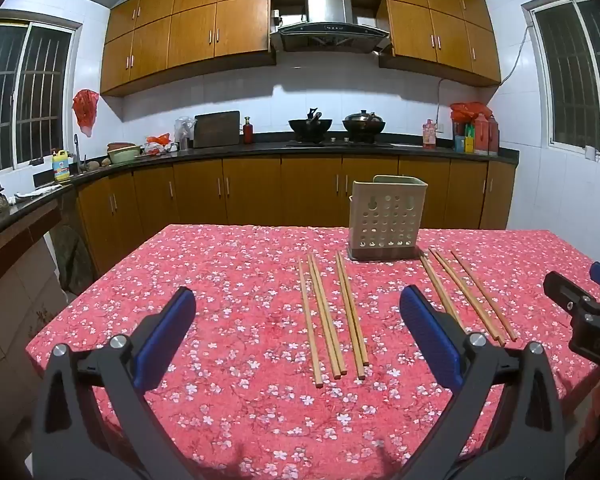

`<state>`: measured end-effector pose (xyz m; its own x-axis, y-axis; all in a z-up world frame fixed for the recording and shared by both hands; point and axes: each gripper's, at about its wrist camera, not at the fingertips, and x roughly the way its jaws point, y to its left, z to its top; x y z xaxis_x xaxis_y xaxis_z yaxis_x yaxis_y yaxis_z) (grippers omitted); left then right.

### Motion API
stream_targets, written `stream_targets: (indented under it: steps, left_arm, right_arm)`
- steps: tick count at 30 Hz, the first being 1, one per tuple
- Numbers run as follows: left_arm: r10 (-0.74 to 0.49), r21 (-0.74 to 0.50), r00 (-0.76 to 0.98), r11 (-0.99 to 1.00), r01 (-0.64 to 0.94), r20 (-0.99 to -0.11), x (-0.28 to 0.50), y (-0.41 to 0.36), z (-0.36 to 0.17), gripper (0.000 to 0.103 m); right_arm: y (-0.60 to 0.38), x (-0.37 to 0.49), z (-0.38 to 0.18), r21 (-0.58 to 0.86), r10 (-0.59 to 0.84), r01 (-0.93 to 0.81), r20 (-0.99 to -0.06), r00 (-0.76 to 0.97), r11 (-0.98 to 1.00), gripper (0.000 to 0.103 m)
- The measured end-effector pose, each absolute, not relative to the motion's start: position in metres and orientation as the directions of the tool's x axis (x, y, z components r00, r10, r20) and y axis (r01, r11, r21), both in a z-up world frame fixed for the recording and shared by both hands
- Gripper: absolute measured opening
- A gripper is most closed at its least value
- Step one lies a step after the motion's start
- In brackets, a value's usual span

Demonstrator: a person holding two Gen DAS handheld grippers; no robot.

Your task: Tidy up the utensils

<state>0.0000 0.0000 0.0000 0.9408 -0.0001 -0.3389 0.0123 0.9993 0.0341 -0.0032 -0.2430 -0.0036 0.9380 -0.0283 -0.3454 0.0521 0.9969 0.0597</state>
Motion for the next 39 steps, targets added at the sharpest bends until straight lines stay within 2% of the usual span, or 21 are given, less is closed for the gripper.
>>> stream_targets:
  steps: [39]
  left_arm:
    - [-0.001, 0.031, 0.938, 0.999, 0.013, -0.347, 0.0002, 0.0002, 0.0, 0.099]
  right_arm:
    - [-0.2423, -0.0016, -0.0056, 0.057, -0.03, 0.053, -0.348, 0.937, 0.997, 0.101]
